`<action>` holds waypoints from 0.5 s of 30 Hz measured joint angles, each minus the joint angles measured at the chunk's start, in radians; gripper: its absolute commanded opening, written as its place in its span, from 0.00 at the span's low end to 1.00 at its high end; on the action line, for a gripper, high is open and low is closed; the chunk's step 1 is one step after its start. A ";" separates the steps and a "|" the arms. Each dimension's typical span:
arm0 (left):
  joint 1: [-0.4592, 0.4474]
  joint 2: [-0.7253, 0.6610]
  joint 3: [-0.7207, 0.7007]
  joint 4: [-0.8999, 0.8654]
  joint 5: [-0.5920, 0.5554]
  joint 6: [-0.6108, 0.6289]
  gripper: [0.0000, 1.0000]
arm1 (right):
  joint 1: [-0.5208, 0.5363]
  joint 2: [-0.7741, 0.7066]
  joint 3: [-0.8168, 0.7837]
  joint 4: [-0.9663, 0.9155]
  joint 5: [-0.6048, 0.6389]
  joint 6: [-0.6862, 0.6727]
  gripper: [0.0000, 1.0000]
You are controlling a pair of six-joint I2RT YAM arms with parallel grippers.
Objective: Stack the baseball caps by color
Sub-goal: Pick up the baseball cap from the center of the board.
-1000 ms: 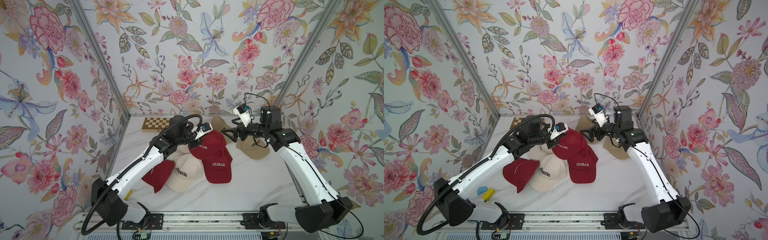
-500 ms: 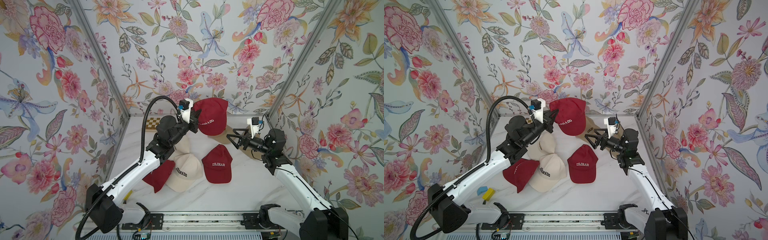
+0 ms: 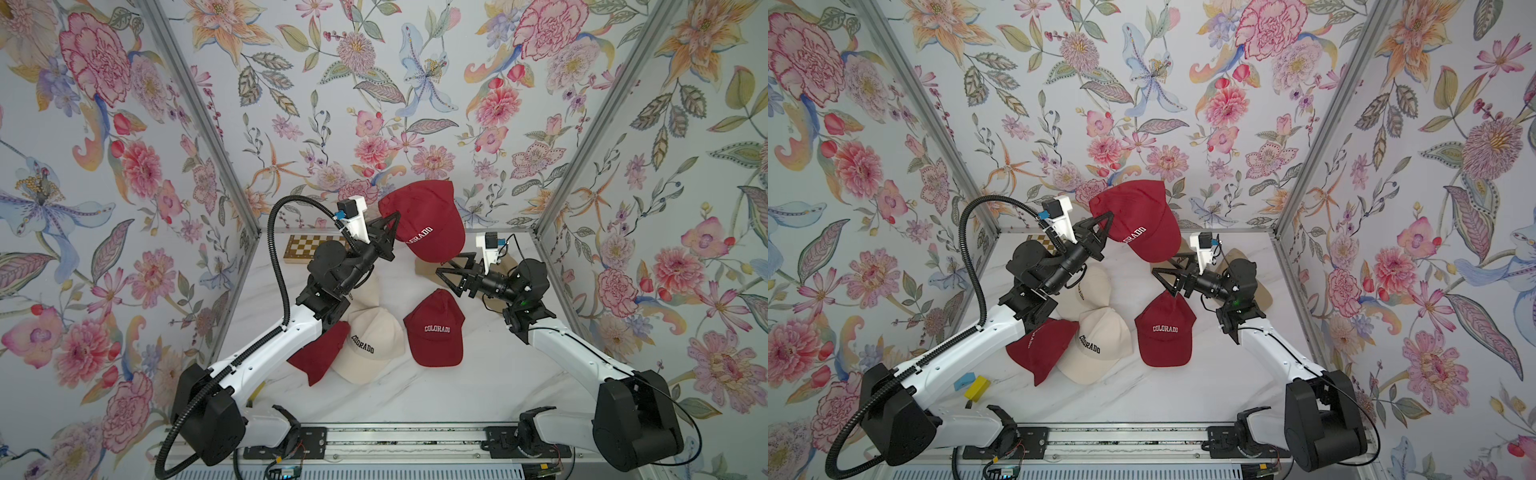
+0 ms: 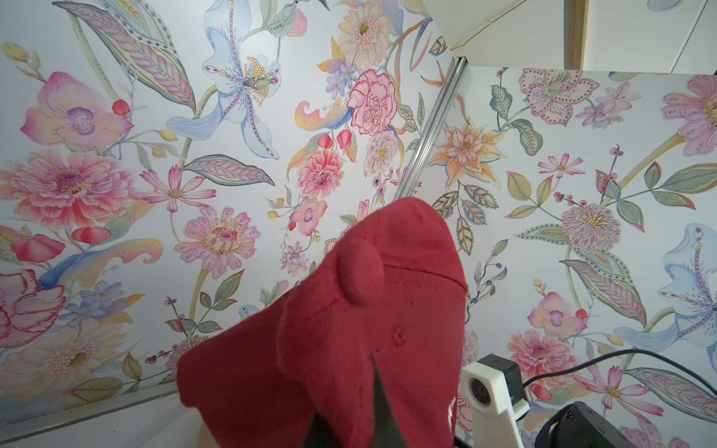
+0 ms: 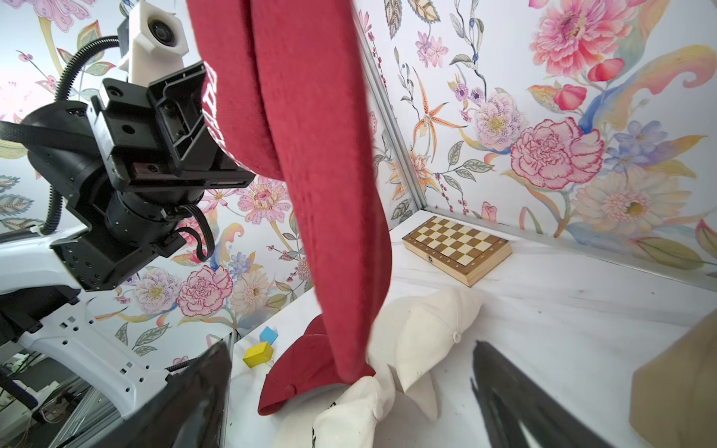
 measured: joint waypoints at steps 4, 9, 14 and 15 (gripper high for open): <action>0.000 0.000 -0.032 0.031 0.016 -0.031 0.00 | 0.015 0.030 0.028 0.045 -0.003 0.015 0.74; 0.002 0.000 -0.086 0.080 0.034 -0.068 0.00 | 0.032 0.035 0.063 0.075 -0.022 0.011 0.21; 0.009 0.000 -0.114 0.112 0.046 -0.083 0.00 | 0.033 0.033 0.095 0.043 -0.041 -0.024 0.00; 0.011 0.000 -0.114 0.111 0.048 -0.082 0.00 | 0.033 0.029 0.095 0.028 -0.043 -0.034 0.00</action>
